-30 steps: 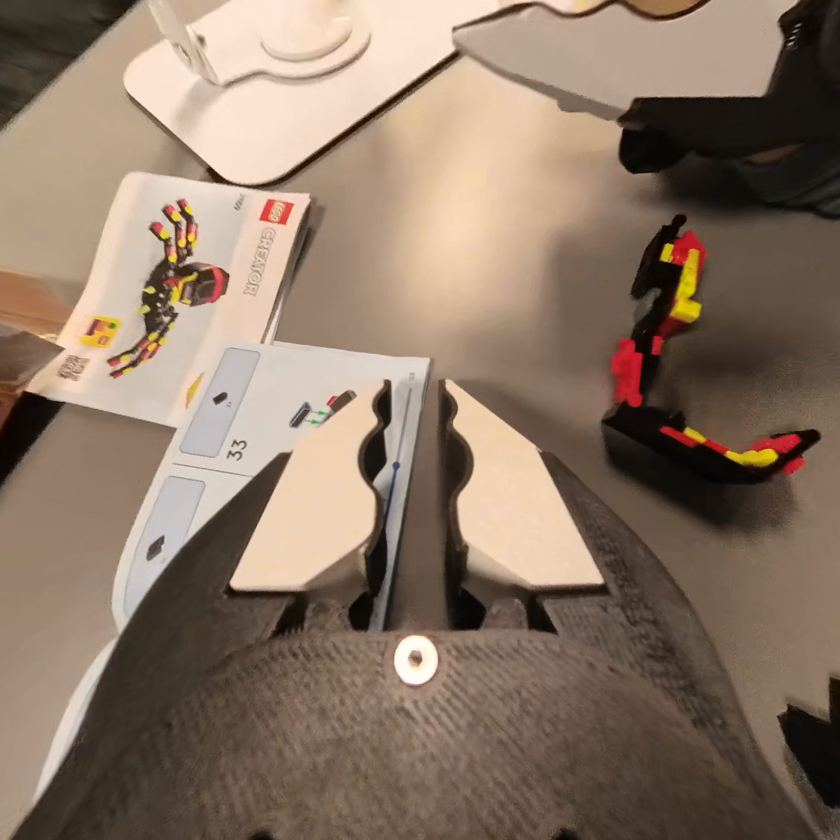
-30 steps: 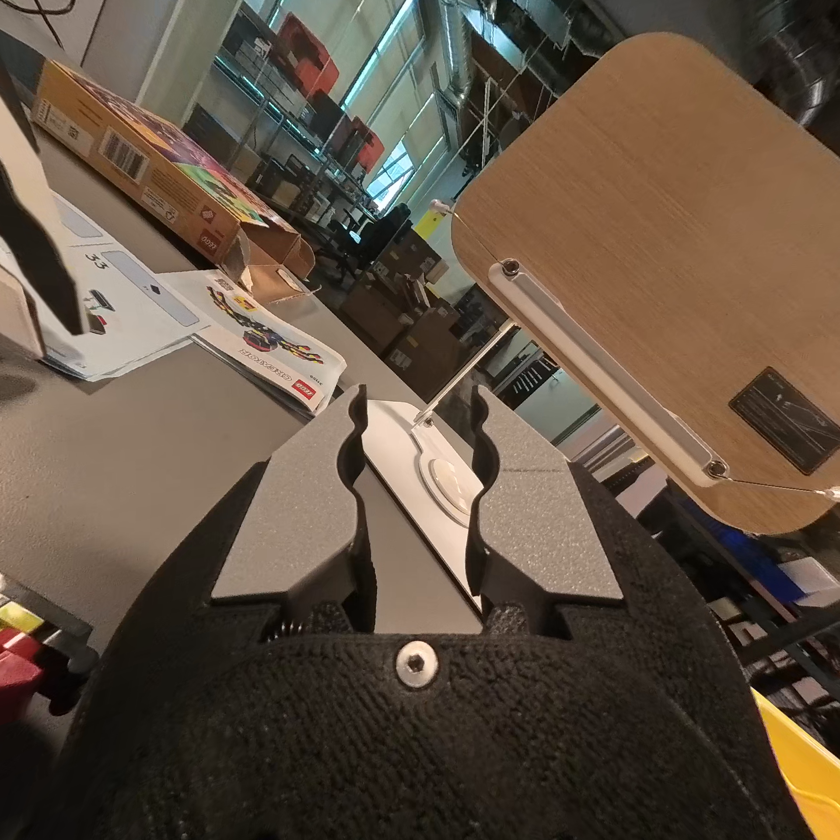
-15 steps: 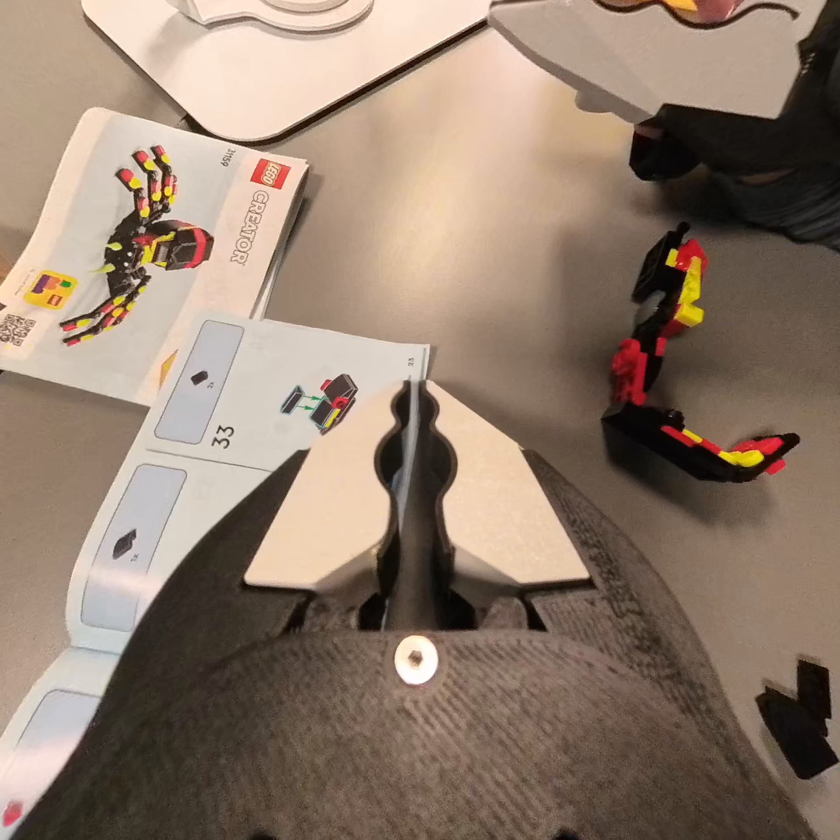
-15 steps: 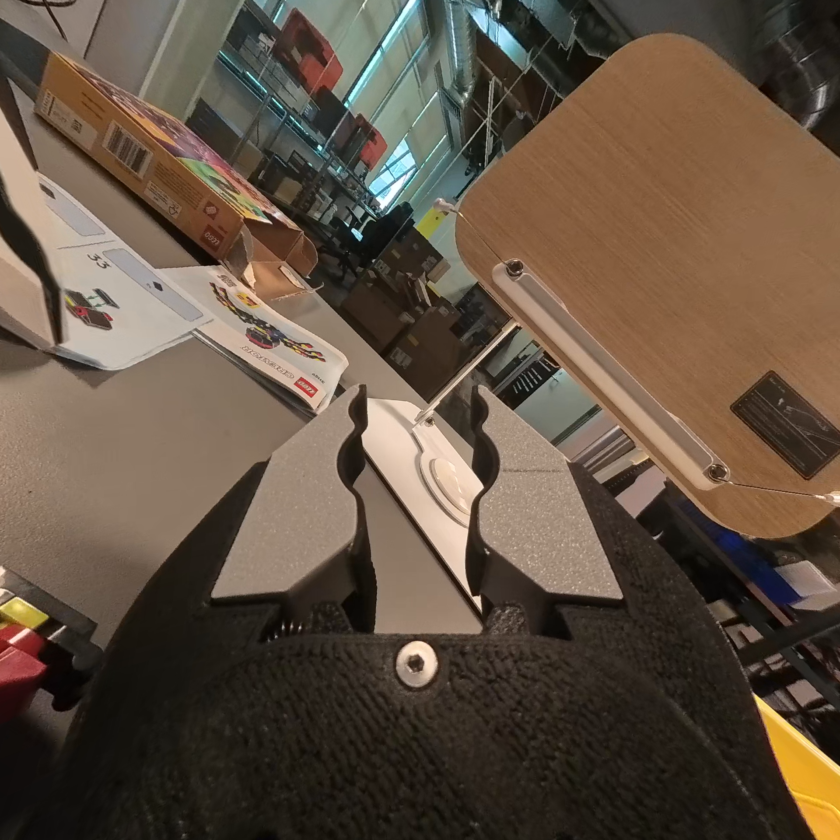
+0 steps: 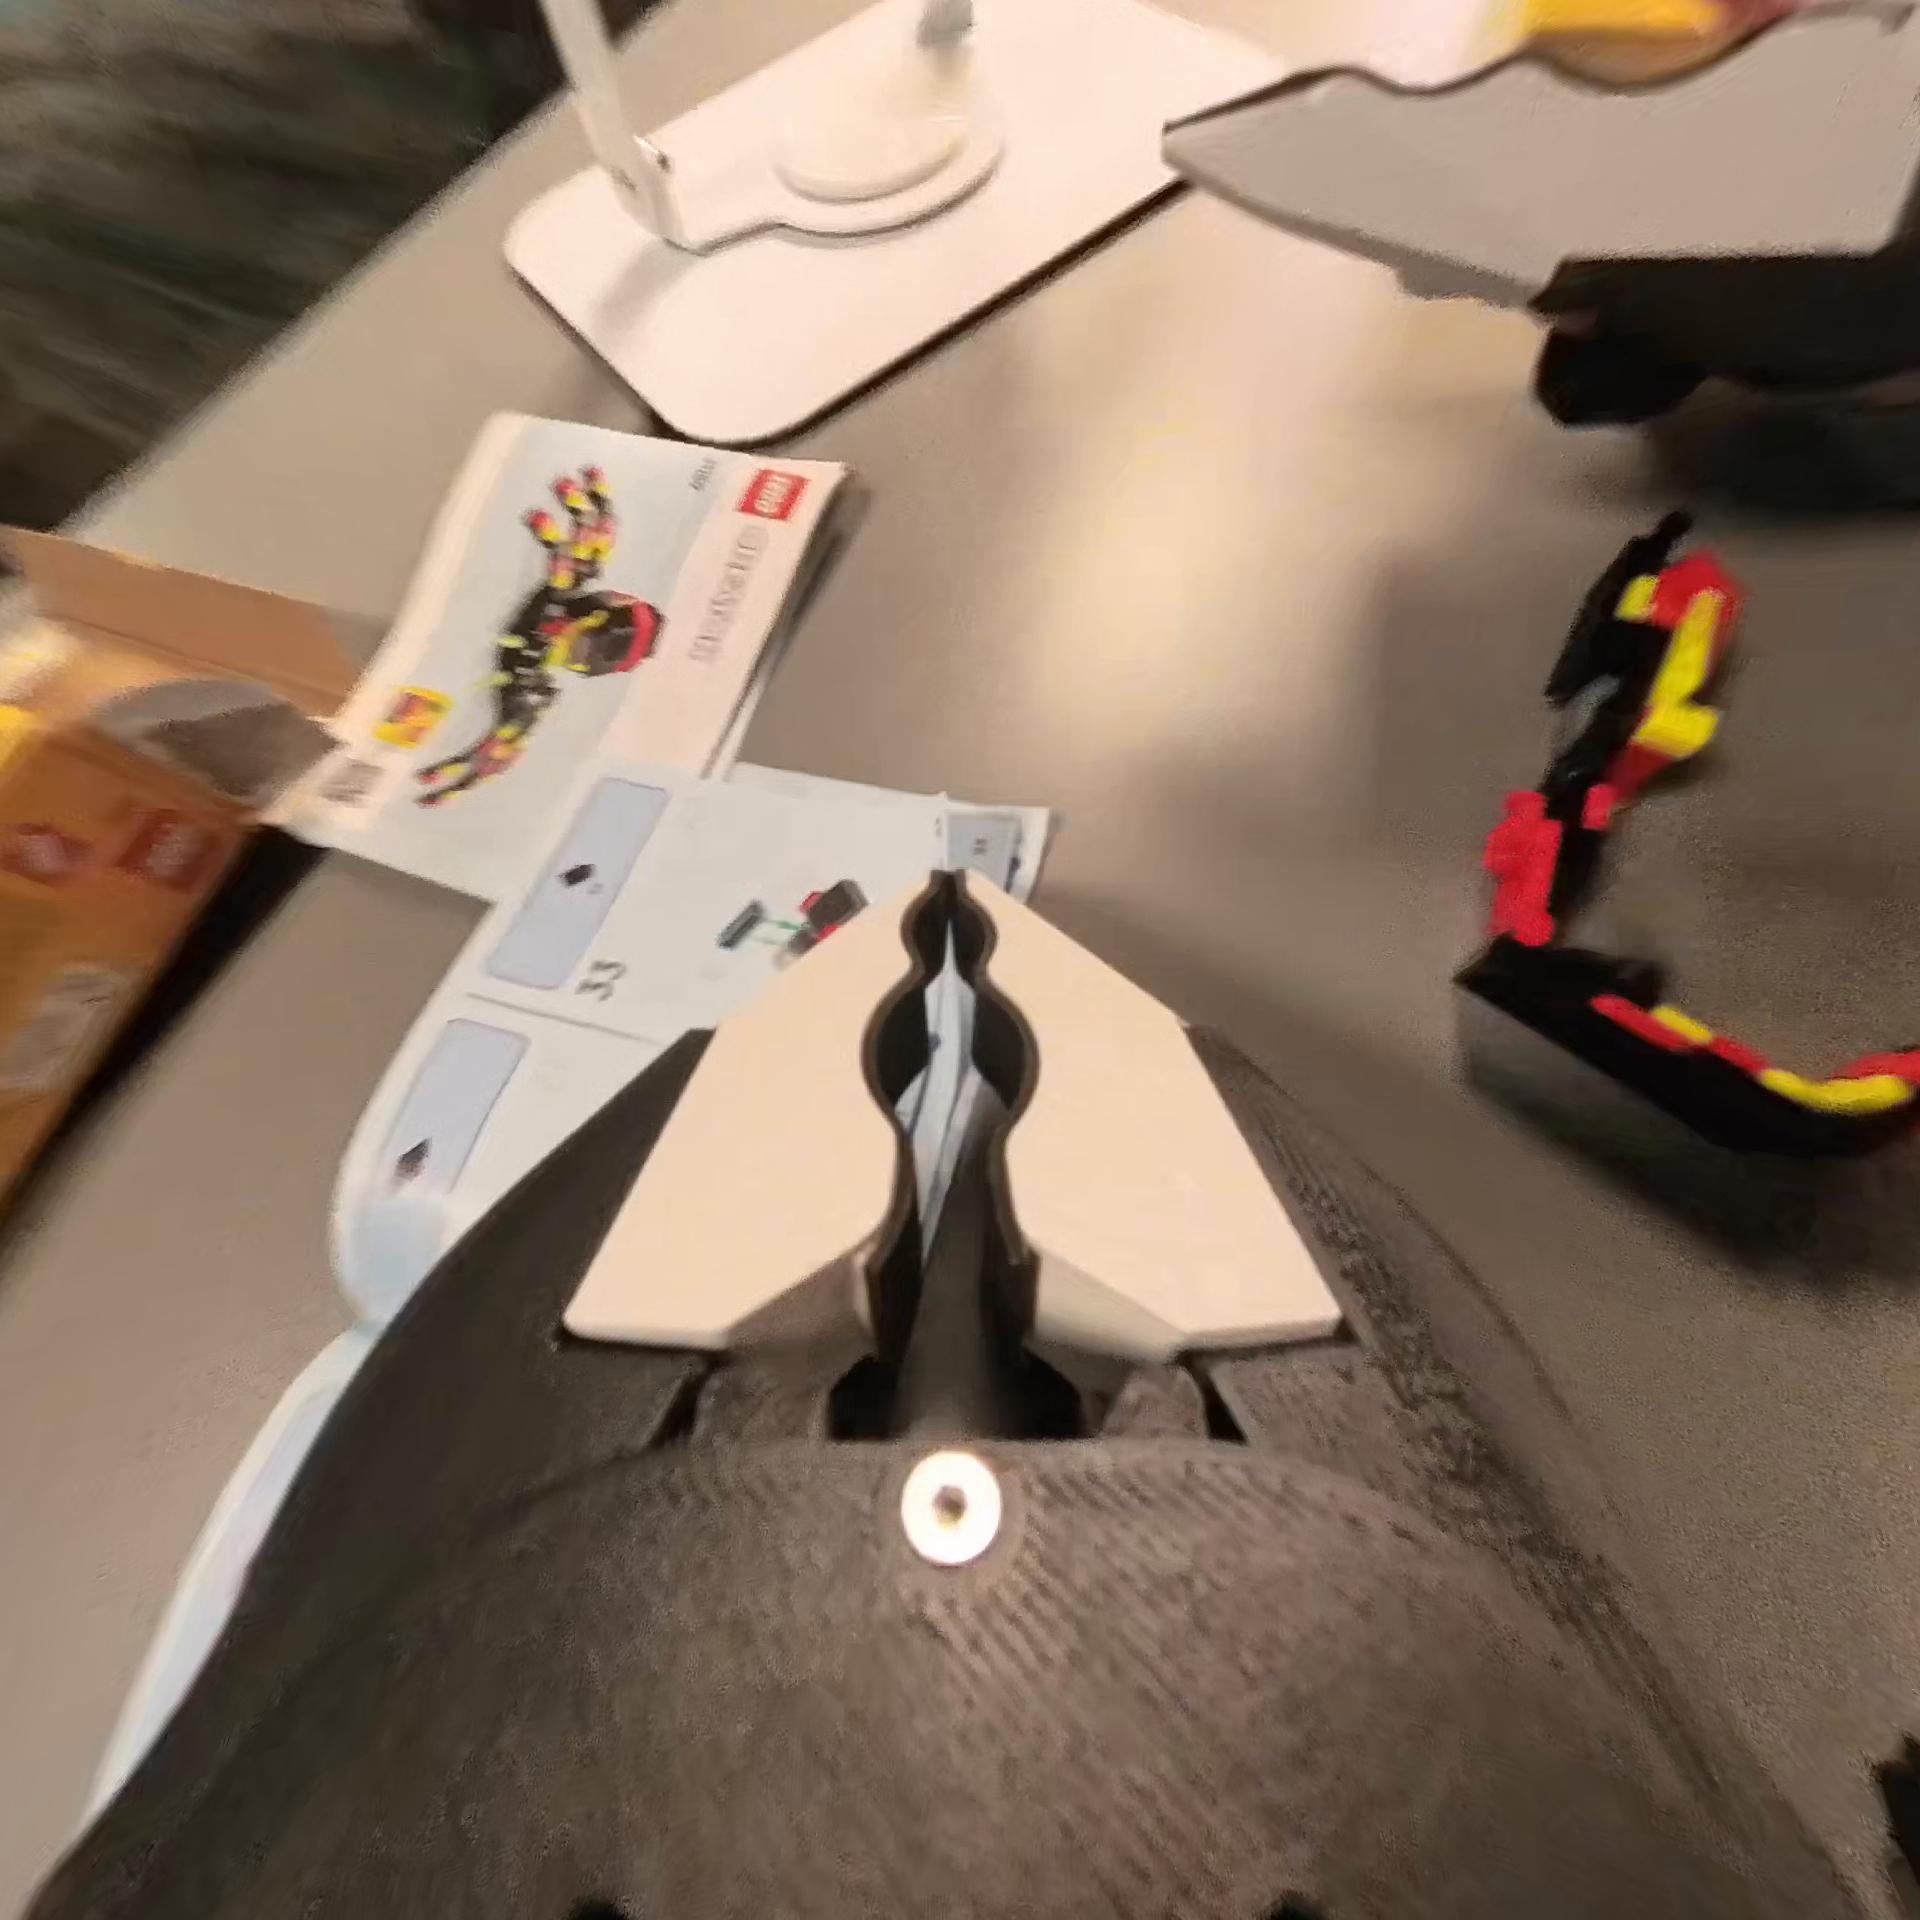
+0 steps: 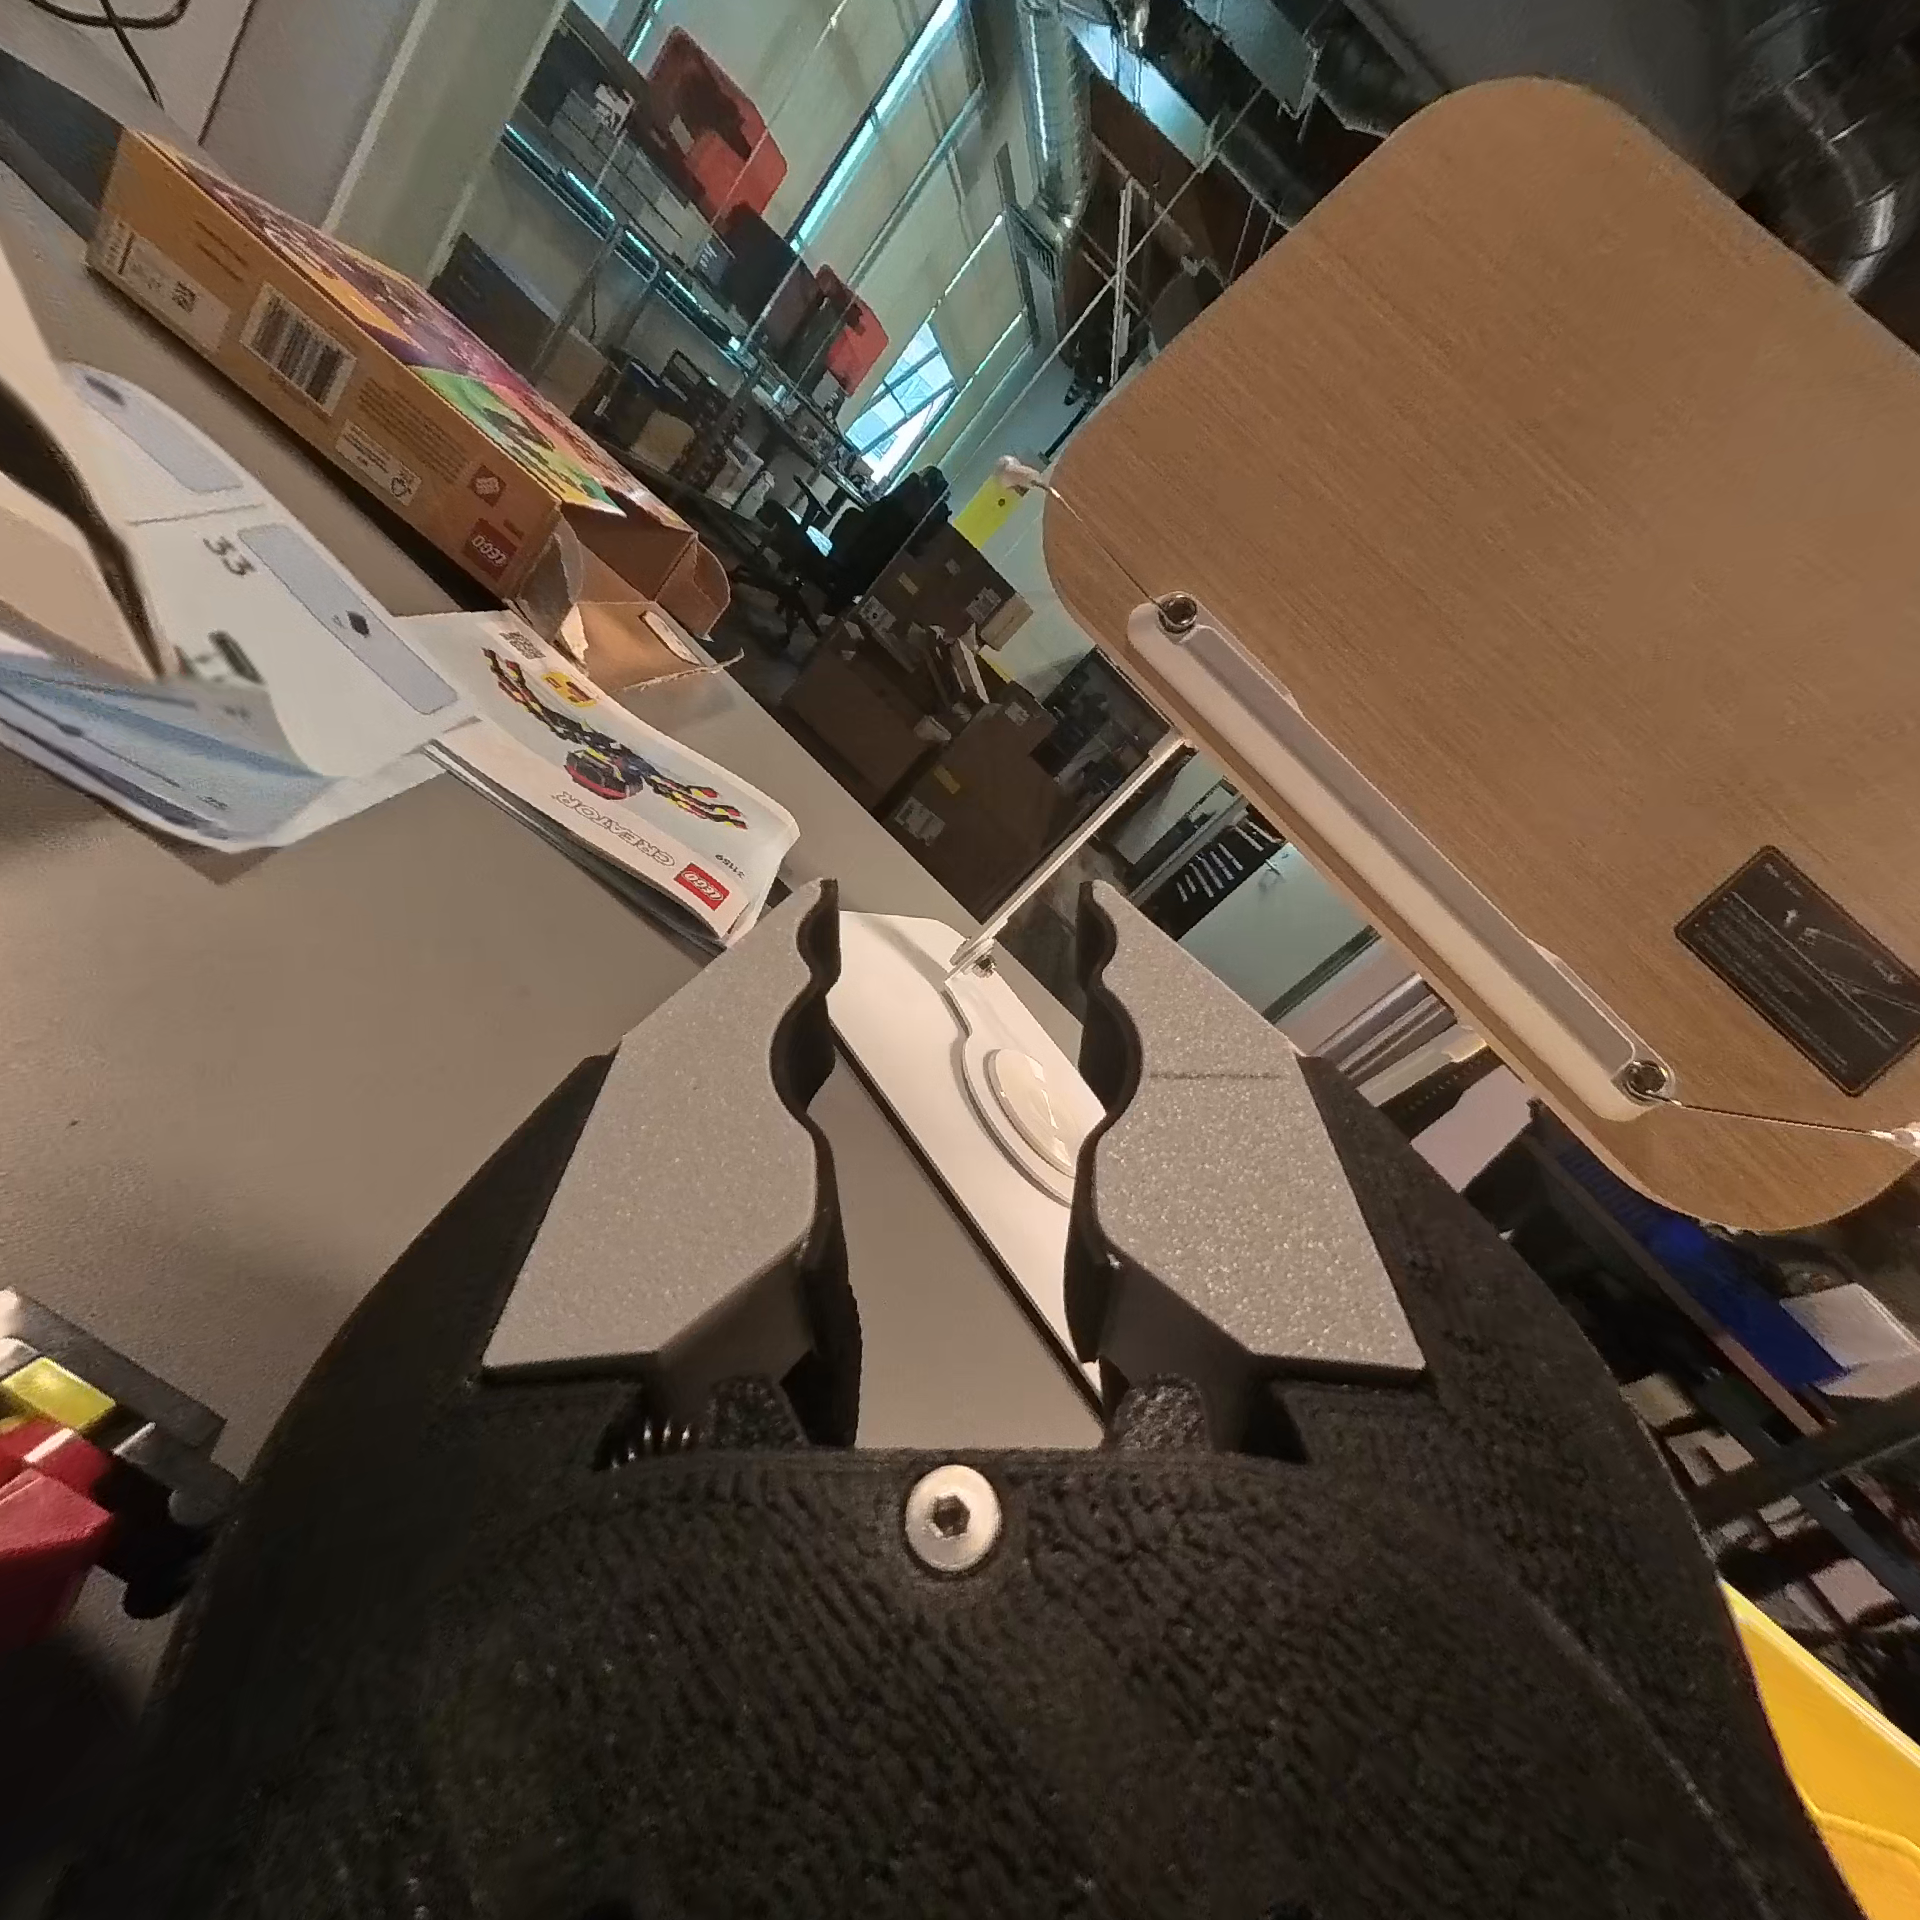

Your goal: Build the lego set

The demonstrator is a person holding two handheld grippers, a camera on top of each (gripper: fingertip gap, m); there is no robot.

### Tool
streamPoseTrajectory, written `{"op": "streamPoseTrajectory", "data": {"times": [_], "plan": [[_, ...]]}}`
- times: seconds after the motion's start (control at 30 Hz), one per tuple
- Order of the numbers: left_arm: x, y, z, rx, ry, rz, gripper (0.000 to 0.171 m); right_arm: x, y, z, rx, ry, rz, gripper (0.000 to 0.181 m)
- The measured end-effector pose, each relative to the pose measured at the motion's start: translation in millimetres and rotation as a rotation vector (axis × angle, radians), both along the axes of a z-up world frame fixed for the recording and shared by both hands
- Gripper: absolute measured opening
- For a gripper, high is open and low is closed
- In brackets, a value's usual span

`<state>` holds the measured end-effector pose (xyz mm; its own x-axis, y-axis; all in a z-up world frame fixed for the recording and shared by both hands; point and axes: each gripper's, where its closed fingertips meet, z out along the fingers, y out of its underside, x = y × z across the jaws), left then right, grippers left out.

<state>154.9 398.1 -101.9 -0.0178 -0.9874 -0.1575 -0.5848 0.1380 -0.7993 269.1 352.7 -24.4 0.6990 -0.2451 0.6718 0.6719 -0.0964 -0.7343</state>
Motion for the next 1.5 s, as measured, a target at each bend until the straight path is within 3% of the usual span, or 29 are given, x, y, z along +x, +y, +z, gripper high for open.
{"op": "streamPoseTrajectory", "data": {"times": [0.13,0.33,0.43,0.57,0.7,0.93,1.03,1.1,1.3,1.5], "plan": [[-19.5,20.1,7.0,0.384,0.077,0.151,0.0,1.0,-0.5,0.3,0.003,0.011,0.002,0.044],[-65.5,55.4,0.9,0.585,0.264,0.377,0.0,1.9,-1.6,0.8,0.008,0.025,0.006,0.044],[-92.1,63.4,2.5,0.559,0.261,0.473,0.0,2.0,-1.5,0.7,0.008,0.029,0.008,0.044],[-126.7,66.9,19.1,0.526,0.13,0.615,0.0,1.4,-1.5,0.7,0.007,0.028,0.012,0.044],[-161.4,74.2,30.8,0.475,0.058,0.775,0.031,0.3,-1.6,0.4,0.005,0.019,0.013,0.044],[-193.0,76.8,30.3,0.25,-0.092,0.931,0.057,-1.7,-2.2,0.0,-0.002,-0.004,0.014,0.044],[-201.6,69.8,41.3,0.238,-0.2,0.938,0.057,-2.6,-2.9,0.2,-0.002,-0.012,0.015,0.044],[-207.0,64.7,50.2,0.286,-0.234,0.915,0.043,-3.6,-3.2,0.3,-0.003,-0.018,0.018,0.044],[-204.5,55.9,72.0,0.335,-0.377,0.846,0.04,-3.6,-5.6,1.6,0.002,-0.029,0.01,0.044],[-156.6,-6.0,85.4,0.352,-0.492,0.59,0.034,0.8,-9.6,4.2,0.015,-0.023,-0.012,0.044]]}}
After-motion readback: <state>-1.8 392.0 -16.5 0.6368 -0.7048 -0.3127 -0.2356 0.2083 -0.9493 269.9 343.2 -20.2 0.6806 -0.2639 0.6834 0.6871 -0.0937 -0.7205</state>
